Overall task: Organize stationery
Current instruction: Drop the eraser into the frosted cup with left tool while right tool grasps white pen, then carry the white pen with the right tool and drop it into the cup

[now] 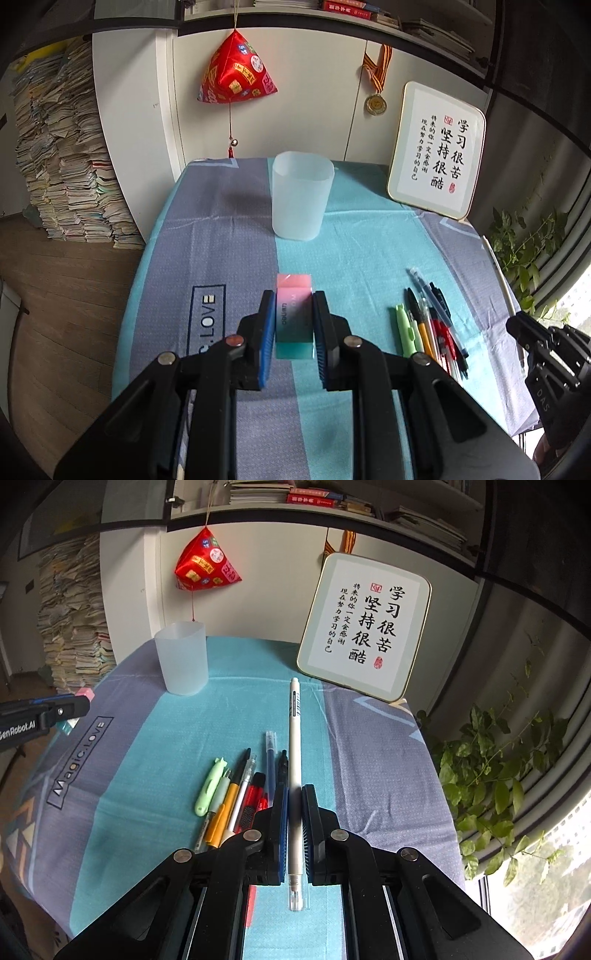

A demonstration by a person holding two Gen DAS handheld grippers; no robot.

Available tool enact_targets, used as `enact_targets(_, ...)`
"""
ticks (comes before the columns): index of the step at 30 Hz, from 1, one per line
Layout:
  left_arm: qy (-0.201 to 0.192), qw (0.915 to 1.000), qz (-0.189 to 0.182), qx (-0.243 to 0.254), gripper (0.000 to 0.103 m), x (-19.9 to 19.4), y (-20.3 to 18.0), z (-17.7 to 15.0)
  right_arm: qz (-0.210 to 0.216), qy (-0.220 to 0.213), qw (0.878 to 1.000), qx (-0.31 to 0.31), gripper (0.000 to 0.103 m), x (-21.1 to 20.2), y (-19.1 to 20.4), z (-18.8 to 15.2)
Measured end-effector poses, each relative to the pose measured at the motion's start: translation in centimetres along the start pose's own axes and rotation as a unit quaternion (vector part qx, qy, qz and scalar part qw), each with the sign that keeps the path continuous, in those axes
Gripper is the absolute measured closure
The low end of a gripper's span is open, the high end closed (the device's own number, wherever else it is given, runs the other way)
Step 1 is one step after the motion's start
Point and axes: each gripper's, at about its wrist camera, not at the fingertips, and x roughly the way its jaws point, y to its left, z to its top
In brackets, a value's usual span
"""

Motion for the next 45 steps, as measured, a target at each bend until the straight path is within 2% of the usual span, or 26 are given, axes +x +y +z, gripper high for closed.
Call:
enact_targets(6,-0.034,0.9991,-0.025,0.0,0.086,-0.8,0.7,2.2,0.006,0.001,1.0,0.009,0.095,0.1,0.1,-0.2)
enact_targets(9,-0.041,0.9983,-0.042,0.006,0.086,-0.3,0.6,3.6,0.014,0.006,1.0,0.012,0.095,0.3,0.3,-0.5)
enact_targets(14,-0.055,0.9972,-0.049,0.012,0.086,1.5,0.1,7.1,0.019,0.007,1.0,0.012,0.095,0.4,0.8,-0.8)
enact_targets(18,-0.033,0.9979,-0.055,0.008,0.086,4.8,0.0,10.8,0.017,0.003,1.0,0.018,0.095,0.3,0.7,-0.7)
enact_targets(21,-0.01,0.9982,-0.059,0.005,0.086,7.3,-0.2,12.4,0.014,0.001,1.0,0.024,0.095,0.3,0.2,-0.6)
enact_targets(27,0.014,0.9981,-0.06,-0.001,0.085,10.0,-0.9,12.9,0.008,0.003,1.0,0.027,0.095,0.4,-0.4,-0.5)
enact_targets(30,0.024,0.9988,-0.042,0.011,0.083,10.9,-1.5,12.5,0.007,0.005,0.999,0.033,0.095,0.6,-0.6,-0.6)
enact_targets(32,0.032,0.9991,-0.017,0.022,0.065,11.5,-1.7,12.1,0.005,0.006,0.999,0.033,0.095,0.6,-0.7,-0.7)
enact_targets(33,0.03,0.9992,-0.014,0.021,0.049,11.5,-1.6,11.9,0.005,0.005,0.999,0.034,0.095,0.6,-0.6,-0.7)
enact_targets(34,0.025,0.9995,-0.016,0.015,0.044,11.5,-1.3,11.9,0.007,0.005,0.999,0.035,0.095,0.6,-0.6,-0.7)
enact_targets(38,0.014,0.9993,-0.031,-0.017,0.044,10.6,-0.1,12.0,0.008,0.007,0.999,0.03,0.095,0.5,-0.3,-0.8)
enact_targets(45,-0.006,0.9995,-0.026,-0.016,0.037,8.2,0.9,11.5,0.018,0.003,0.999,0.038,0.095,0.2,-0.3,-0.7)
